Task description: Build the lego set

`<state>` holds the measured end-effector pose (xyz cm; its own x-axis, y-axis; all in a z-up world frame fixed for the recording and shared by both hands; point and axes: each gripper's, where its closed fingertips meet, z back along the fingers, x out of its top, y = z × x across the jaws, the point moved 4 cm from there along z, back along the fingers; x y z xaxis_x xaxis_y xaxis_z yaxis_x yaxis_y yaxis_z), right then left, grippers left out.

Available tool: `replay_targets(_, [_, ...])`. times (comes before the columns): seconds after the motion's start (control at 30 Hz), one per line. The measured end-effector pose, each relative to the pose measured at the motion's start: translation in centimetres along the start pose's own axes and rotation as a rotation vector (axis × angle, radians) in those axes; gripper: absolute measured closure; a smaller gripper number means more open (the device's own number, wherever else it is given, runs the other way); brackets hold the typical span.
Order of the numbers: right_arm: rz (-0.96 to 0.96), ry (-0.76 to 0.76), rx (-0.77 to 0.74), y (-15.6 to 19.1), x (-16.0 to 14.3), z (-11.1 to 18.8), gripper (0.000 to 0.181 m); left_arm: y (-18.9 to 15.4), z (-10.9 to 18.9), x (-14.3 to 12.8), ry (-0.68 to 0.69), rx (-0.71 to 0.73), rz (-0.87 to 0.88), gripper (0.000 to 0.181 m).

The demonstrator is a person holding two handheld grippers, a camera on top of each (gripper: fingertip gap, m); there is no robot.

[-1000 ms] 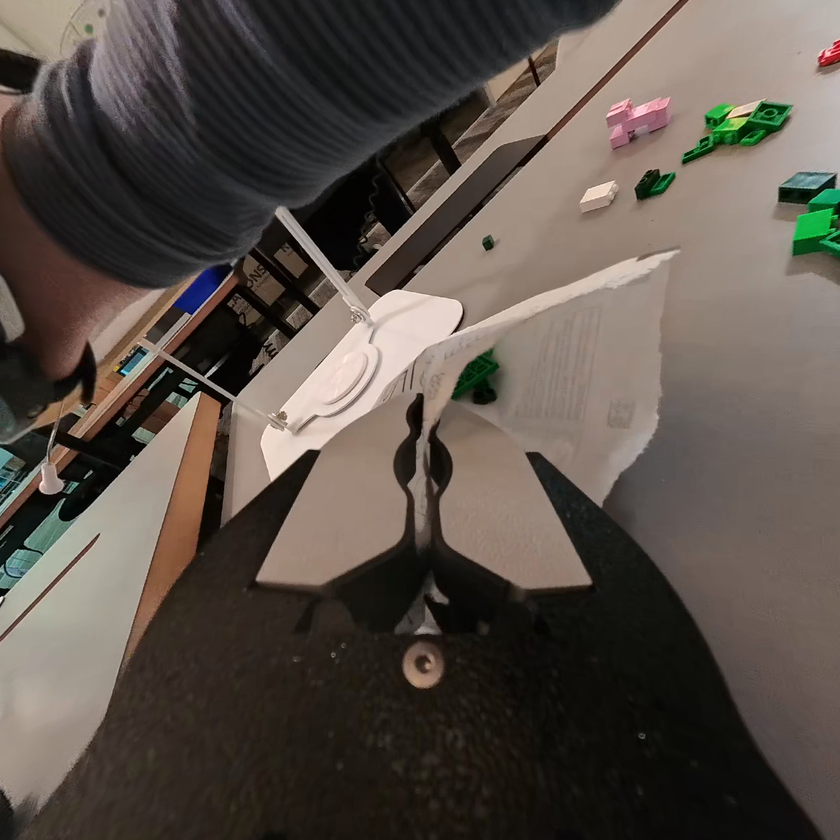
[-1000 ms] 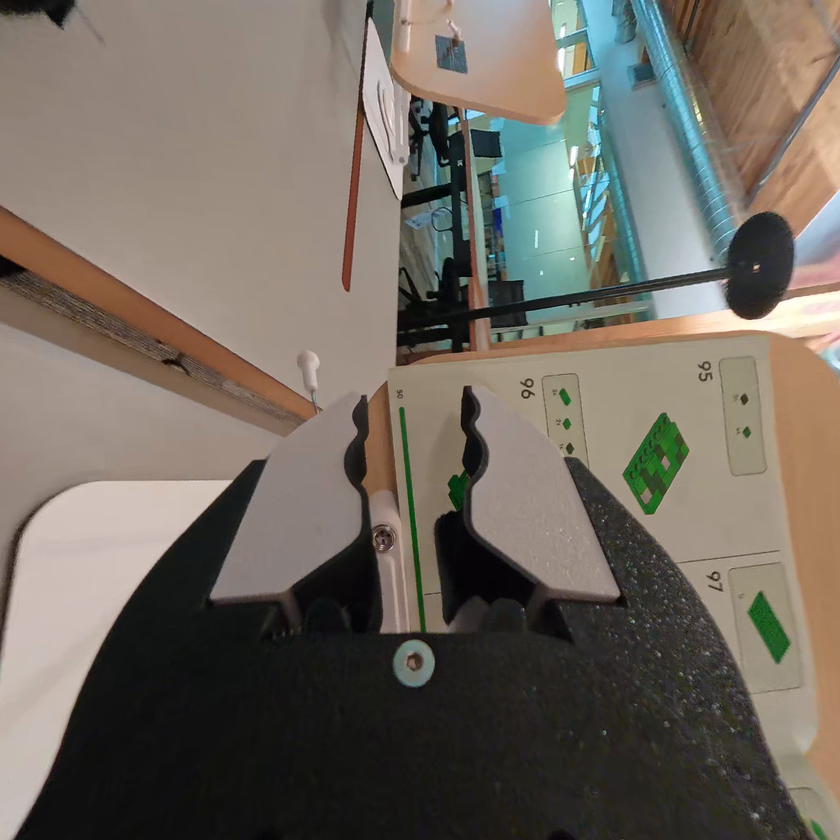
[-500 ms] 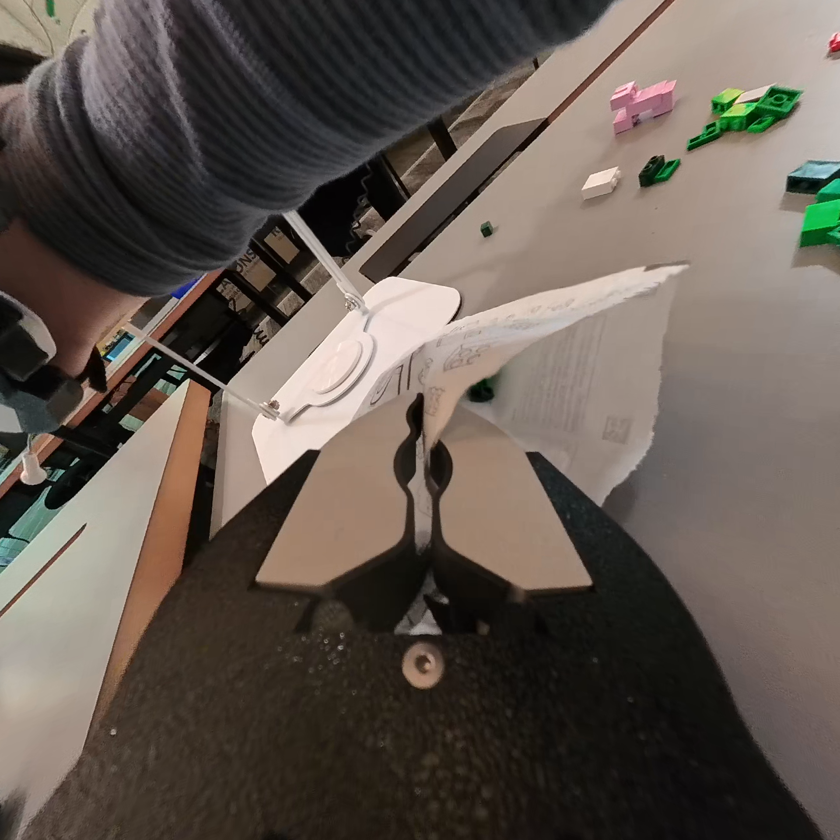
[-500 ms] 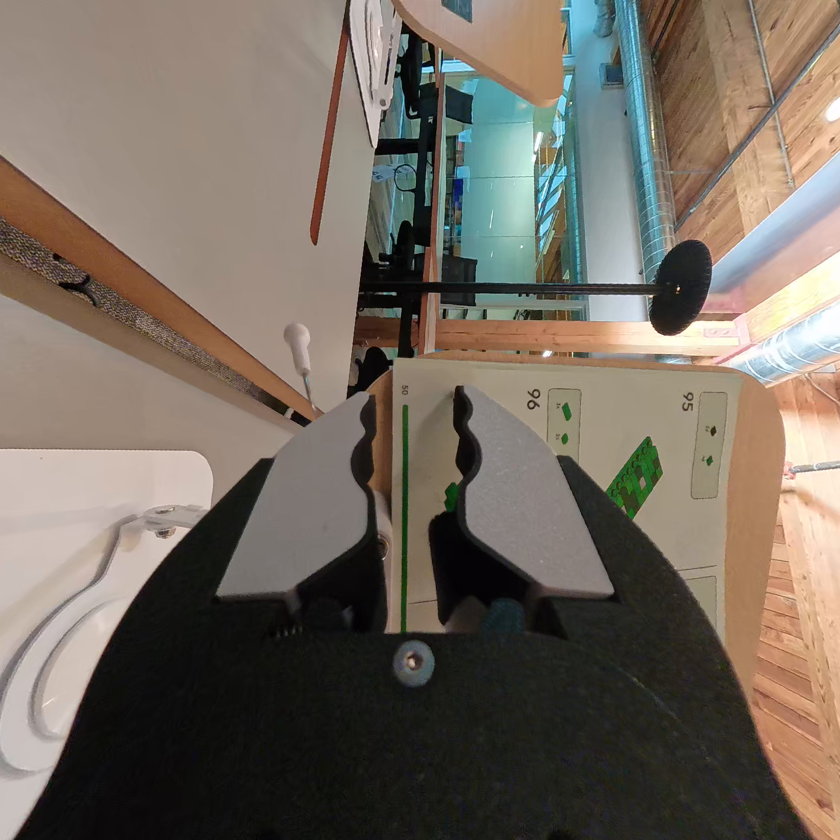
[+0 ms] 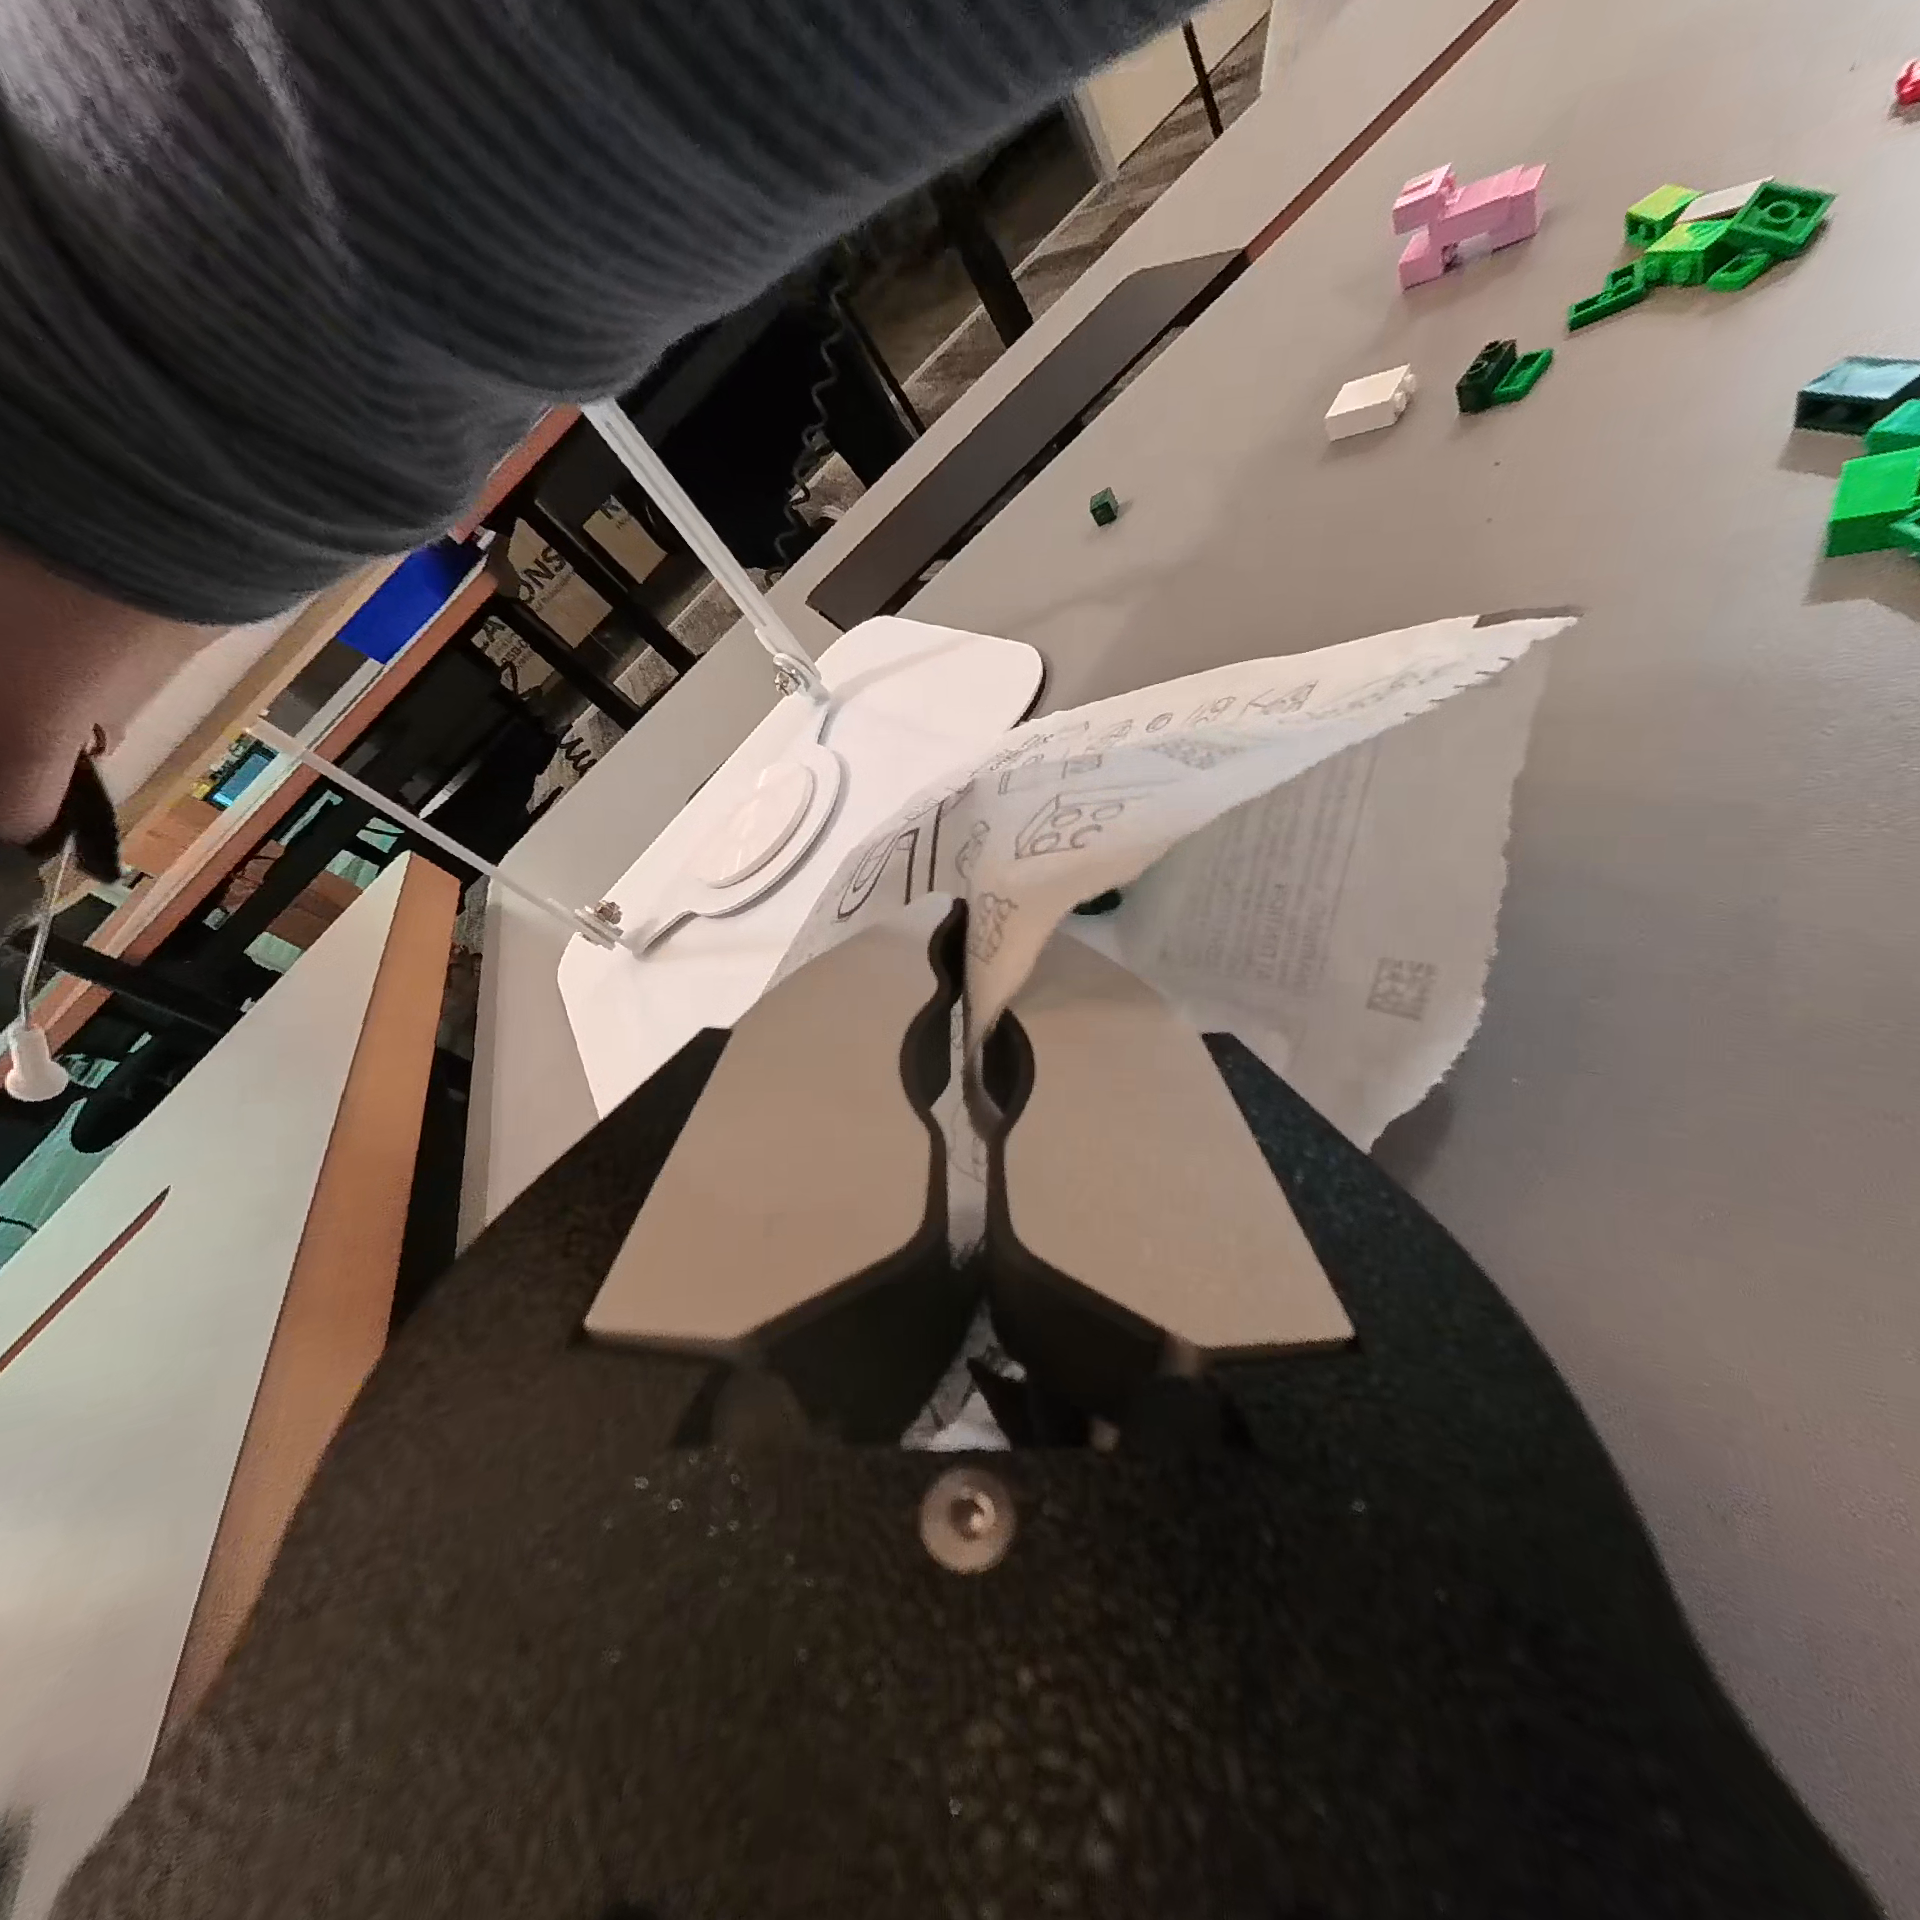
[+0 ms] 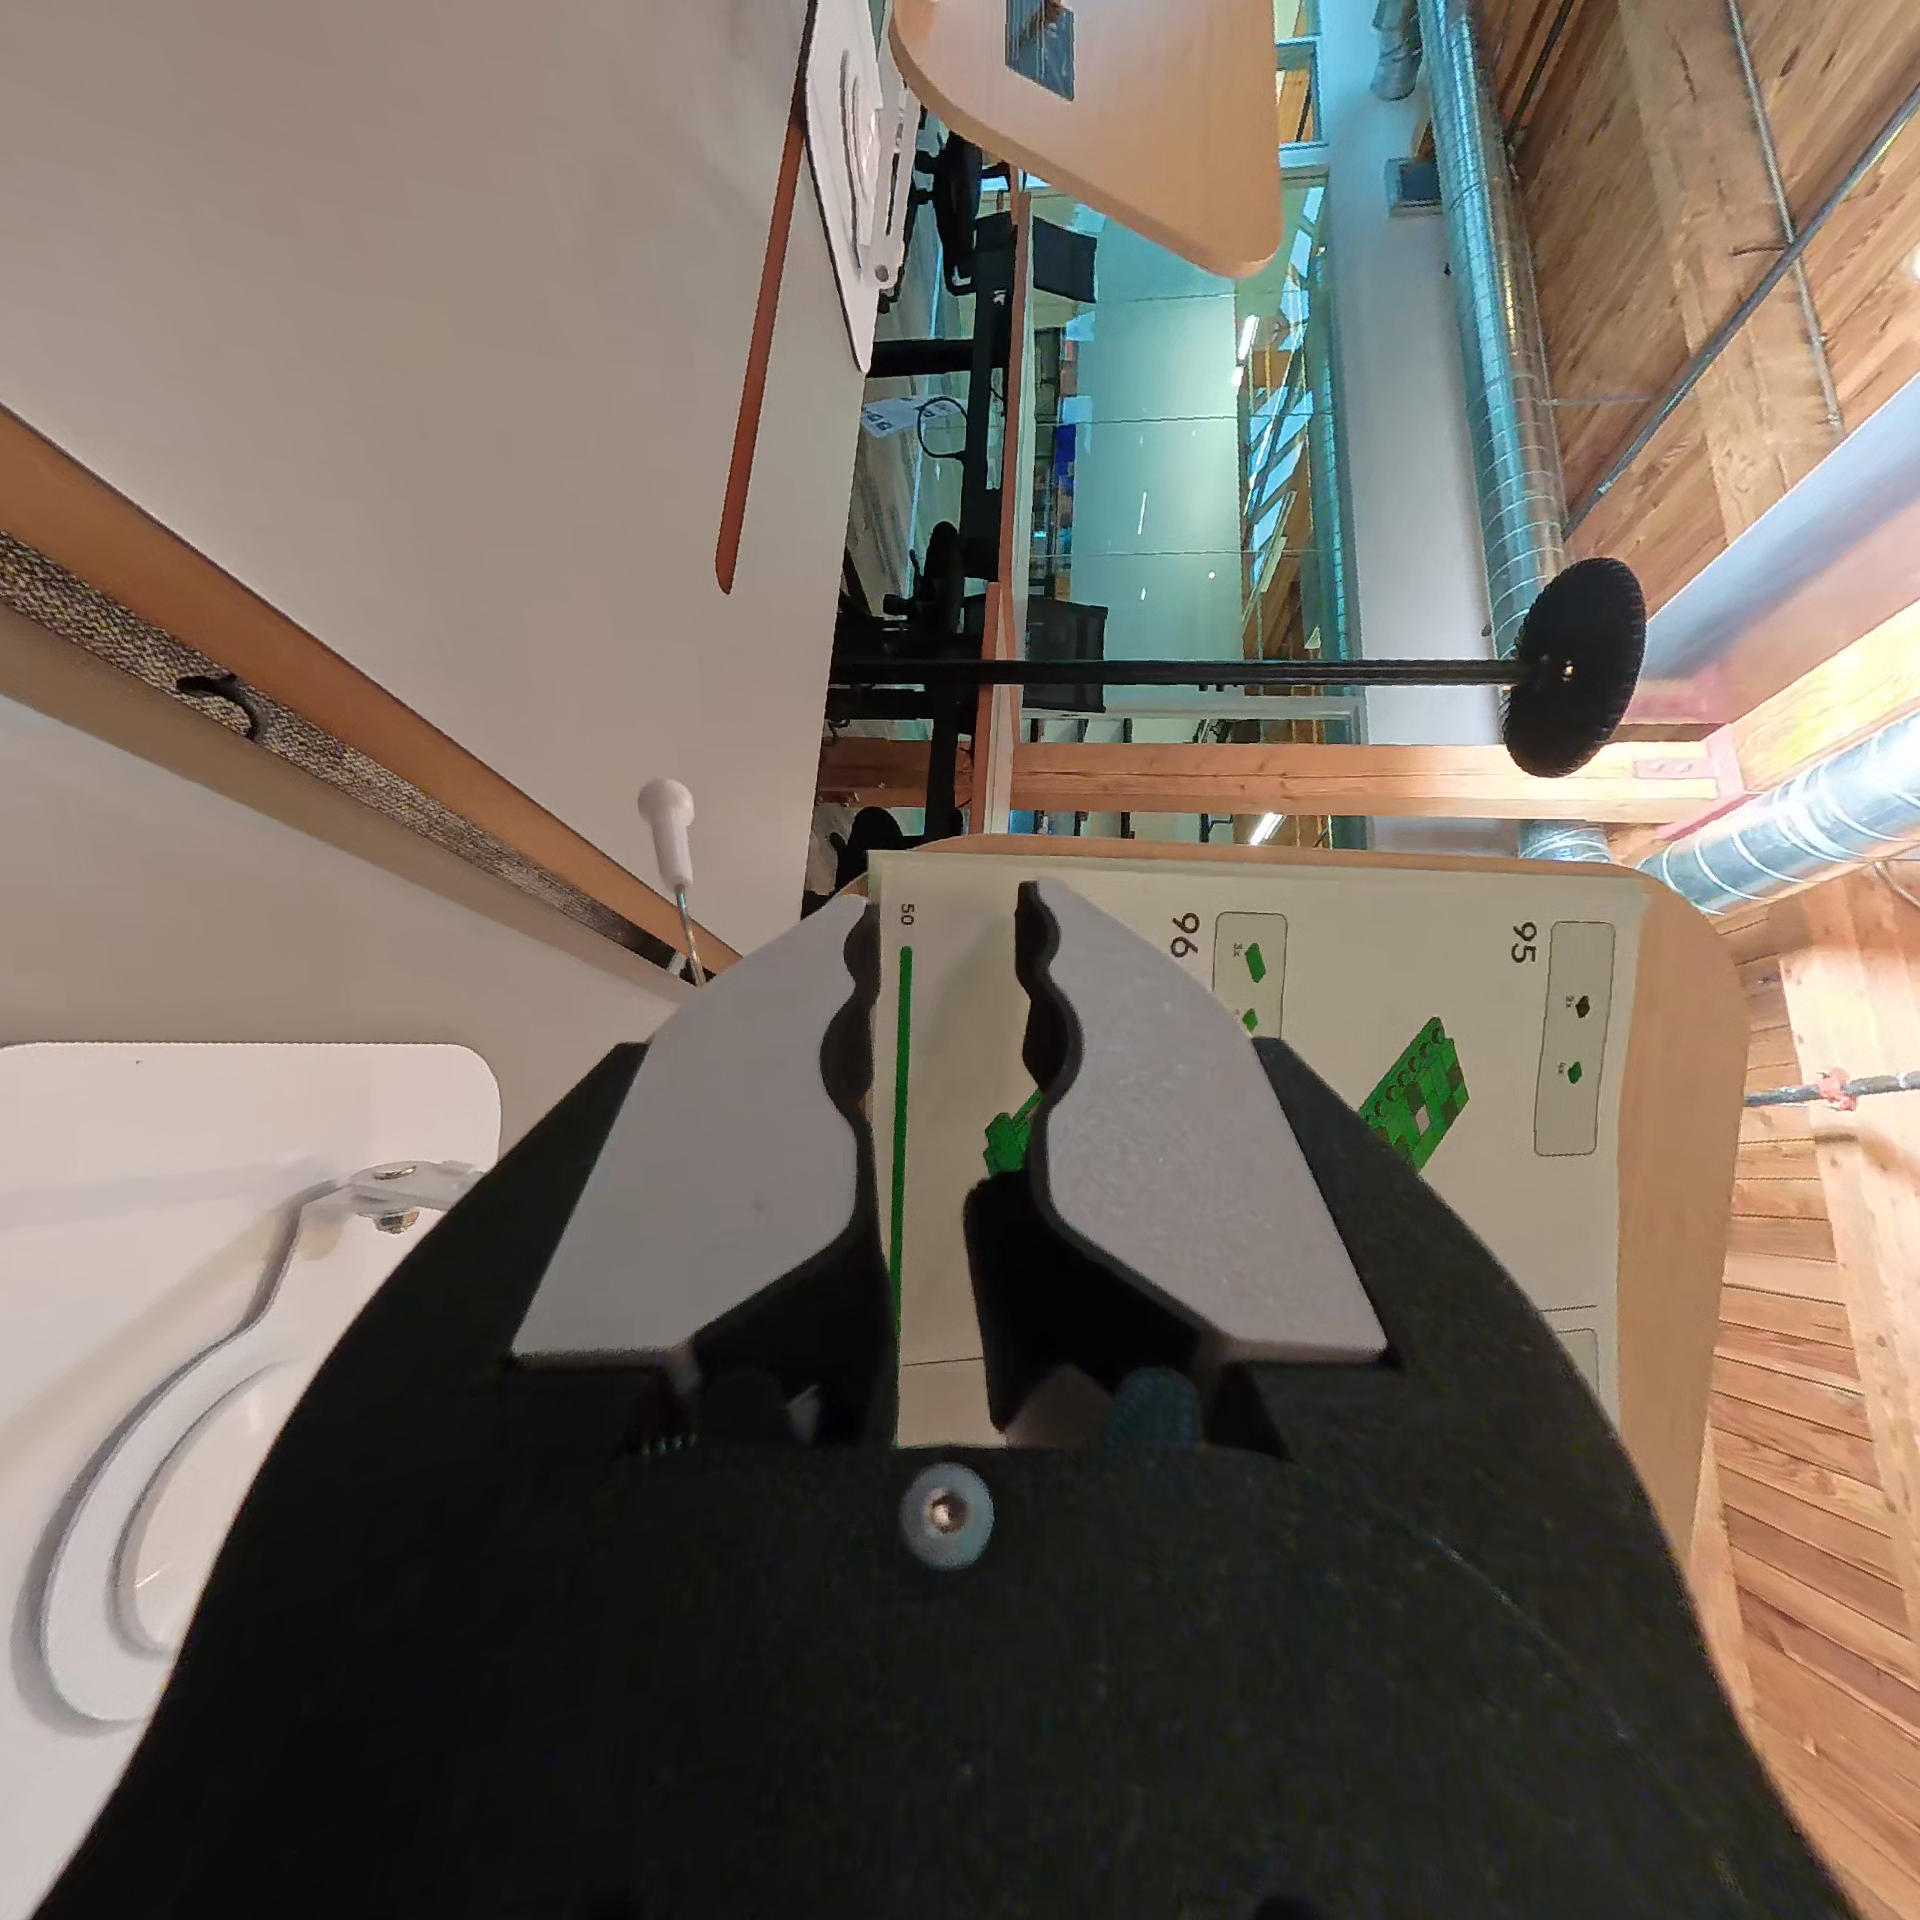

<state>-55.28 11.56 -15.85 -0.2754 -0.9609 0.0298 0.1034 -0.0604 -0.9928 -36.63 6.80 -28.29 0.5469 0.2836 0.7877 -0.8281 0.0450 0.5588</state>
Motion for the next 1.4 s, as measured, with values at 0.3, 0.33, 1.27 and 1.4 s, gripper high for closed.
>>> replay_targets(0.3, [-0.127,-0.028,-0.017,0.0,0.0,1.5,0.181,-0.1,-0.1,-0.1,0.006,-0.007,0.002,0.181])
replay_targets(0.33, [-0.164,-0.043,-0.026,-0.1,0.0,2.0,0.181,-0.1,-0.1,-0.1,0.006,-0.008,0.003,0.181])
replay_targets(1.27, [-0.98,-0.346,-0.238,-3.7,-5.8,14.5,0.181,-0.3,-0.2,-0.2,0.015,-0.015,-0.01,0.181])
replay_targets(1.4, [-1.012,-0.36,-0.26,-3.9,-6.2,15.7,0.181,-0.3,-0.2,-0.3,0.017,-0.021,-0.003,0.181])
